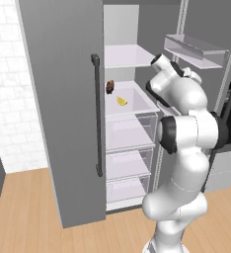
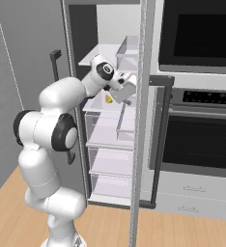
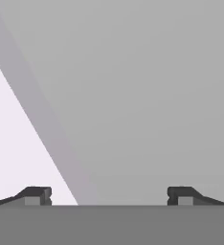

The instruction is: Grab a lemon wedge from the fridge and one ice cube from the ice bowl, and put them in the glass of lemonade.

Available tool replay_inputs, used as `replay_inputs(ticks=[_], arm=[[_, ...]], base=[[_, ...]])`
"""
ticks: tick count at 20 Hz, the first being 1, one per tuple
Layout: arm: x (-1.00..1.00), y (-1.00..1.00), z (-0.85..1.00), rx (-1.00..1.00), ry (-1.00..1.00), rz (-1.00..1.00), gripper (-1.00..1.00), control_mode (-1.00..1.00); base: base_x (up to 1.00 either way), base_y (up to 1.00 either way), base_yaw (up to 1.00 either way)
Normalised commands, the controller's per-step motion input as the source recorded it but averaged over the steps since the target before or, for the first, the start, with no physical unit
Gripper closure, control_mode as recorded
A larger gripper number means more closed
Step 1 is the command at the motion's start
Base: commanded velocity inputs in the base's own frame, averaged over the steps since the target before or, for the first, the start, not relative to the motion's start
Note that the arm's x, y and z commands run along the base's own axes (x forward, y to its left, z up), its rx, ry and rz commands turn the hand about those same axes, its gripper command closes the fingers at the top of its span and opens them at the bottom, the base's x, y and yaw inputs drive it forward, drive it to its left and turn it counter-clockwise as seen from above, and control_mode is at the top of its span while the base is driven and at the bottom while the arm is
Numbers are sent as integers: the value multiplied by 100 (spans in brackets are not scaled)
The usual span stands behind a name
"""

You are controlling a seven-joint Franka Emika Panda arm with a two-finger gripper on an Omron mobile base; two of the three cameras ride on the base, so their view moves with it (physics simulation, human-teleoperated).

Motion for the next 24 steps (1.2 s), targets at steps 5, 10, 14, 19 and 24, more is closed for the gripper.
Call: replay_inputs(ticks=[5,10,14,19,24], arm=[[-27,61,0,0,-20,5,-100,-100],[-24,80,2,0,-17,15,-100,-100],[-18,79,11,3,-14,22,-100,-100],[-13,67,1,26,-12,35,-100,-100],[-1,64,0,37,4,55,-100,-100]], base=[[0,0,0],[0,0,0],[0,0,0],[0,0,0],[0,0,0]])
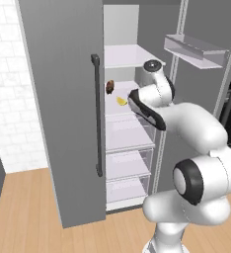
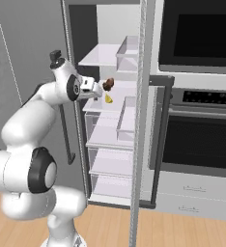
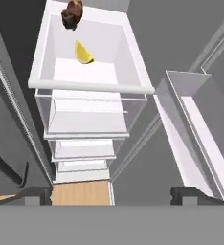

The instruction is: Grab a lemon wedge from the fridge and one ice cube from the ice bowl, and put them in the glass of lemonade.

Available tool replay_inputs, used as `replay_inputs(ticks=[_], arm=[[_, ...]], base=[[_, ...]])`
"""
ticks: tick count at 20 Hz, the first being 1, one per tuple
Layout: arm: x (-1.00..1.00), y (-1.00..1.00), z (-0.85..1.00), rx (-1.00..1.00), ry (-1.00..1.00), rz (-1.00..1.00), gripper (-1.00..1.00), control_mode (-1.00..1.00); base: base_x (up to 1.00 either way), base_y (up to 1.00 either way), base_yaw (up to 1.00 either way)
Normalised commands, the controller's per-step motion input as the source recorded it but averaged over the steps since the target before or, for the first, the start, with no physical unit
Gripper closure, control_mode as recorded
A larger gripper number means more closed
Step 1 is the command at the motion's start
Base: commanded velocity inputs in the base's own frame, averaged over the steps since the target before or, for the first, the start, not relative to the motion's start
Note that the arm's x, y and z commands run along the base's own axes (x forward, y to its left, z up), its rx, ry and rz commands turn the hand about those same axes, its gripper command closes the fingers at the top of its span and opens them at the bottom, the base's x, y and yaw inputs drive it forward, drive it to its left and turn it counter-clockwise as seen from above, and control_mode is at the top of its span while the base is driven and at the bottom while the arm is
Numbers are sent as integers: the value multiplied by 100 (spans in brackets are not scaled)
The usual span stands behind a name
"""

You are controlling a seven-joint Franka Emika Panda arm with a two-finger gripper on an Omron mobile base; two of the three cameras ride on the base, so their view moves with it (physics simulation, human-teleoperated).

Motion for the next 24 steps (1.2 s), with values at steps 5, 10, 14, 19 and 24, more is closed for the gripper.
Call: replay_inputs(ticks=[5,10,14,19,24], arm=[[-19,28,0,28,15,57,-100,-100],[-99,0,11,6,-17,7,-100,-100],[-100,0,56,0,-6,0,-100,-100],[-33,0,23,-2,22,-3,-100,-100],[-9,0,0,0,12,-8,-100,-100]], base=[[0,0,0],[0,0,0],[0,0,0],[0,0,0],[0,0,0]])
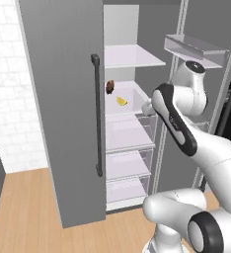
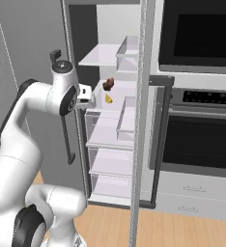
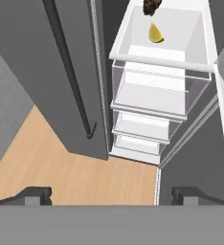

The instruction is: Grab a lemon wedge from the fridge and one ice cube from the ice bowl, and put them in the glass of lemonade.

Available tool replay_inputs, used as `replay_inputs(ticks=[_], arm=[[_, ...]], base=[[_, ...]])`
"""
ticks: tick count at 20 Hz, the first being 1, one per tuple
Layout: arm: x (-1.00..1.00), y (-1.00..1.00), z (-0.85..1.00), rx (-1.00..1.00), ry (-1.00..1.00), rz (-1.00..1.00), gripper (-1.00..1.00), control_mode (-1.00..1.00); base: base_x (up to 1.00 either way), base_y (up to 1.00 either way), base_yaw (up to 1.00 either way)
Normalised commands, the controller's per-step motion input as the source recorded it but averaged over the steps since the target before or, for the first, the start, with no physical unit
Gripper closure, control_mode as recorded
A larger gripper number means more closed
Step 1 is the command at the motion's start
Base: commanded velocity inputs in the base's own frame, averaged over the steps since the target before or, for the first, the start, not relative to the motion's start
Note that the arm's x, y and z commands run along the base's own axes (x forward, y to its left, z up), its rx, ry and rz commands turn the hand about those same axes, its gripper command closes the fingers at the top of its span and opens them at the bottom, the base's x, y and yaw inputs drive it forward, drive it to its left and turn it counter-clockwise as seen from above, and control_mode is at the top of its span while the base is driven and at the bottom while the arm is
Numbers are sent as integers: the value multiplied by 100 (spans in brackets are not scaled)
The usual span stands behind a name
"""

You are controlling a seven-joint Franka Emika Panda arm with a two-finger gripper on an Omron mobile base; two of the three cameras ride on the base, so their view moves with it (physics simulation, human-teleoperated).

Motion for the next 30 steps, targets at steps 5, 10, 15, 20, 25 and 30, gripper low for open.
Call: replay_inputs(ticks=[5,10,15,20,25,30], arm=[[10,2,0,0,1,0,-100,-100],[63,18,-3,0,4,0,-100,-100],[-39,0,0,0,4,-9,-100,-100],[-38,0,0,0,5,-9,-100,-100],[-19,0,0,0,0,0,-100,-100],[-5,0,0,0,2,0,-100,-100]], base=[[0,0,0],[0,0,0],[0,0,0],[0,0,0],[0,0,0],[0,0,0]])
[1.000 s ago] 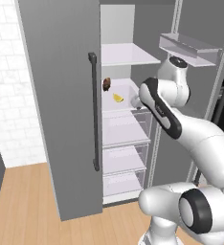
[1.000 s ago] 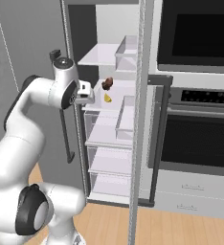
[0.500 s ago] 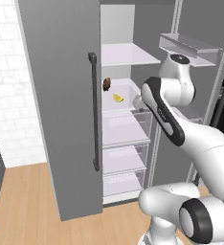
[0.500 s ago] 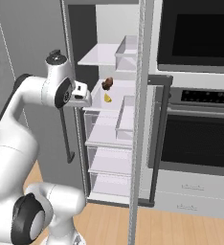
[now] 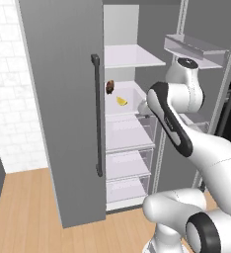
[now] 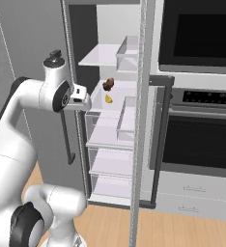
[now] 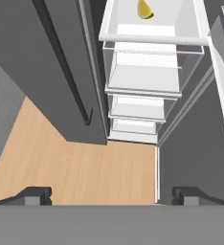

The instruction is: Grab a lemon wedge from the fridge and one ice cube from the ice bowl, and put them in the glass of lemonade.

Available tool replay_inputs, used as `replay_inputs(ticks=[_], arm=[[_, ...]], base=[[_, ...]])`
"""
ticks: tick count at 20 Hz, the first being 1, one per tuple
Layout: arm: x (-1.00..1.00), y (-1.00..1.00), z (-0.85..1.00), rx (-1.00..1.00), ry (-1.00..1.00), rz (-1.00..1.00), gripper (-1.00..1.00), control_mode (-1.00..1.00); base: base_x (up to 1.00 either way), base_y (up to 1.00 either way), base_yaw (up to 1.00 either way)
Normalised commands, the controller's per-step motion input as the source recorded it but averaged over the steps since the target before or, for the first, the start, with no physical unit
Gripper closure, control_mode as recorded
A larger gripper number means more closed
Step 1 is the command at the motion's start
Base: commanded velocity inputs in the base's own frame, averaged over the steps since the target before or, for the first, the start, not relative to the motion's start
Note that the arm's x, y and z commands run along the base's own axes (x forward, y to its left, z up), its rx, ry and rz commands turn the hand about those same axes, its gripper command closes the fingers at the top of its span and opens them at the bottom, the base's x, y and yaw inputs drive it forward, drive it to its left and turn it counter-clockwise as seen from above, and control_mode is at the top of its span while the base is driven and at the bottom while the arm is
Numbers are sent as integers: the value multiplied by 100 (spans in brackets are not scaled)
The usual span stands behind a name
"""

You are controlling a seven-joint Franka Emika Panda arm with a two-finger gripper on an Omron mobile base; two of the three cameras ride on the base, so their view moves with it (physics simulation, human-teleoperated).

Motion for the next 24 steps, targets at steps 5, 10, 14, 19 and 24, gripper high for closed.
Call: replay_inputs(ticks=[5,10,14,19,24], arm=[[0,0,0,0,1,0,-100,-100],[0,0,0,0,0,0,-100,100],[0,0,0,0,0,0,-100,100],[0,0,0,0,0,0,-100,100],[0,0,0,0,0,0,-100,100]], base=[[0,0,0],[37,0,-8],[73,0,-9],[66,1,-9],[54,0,-11]])
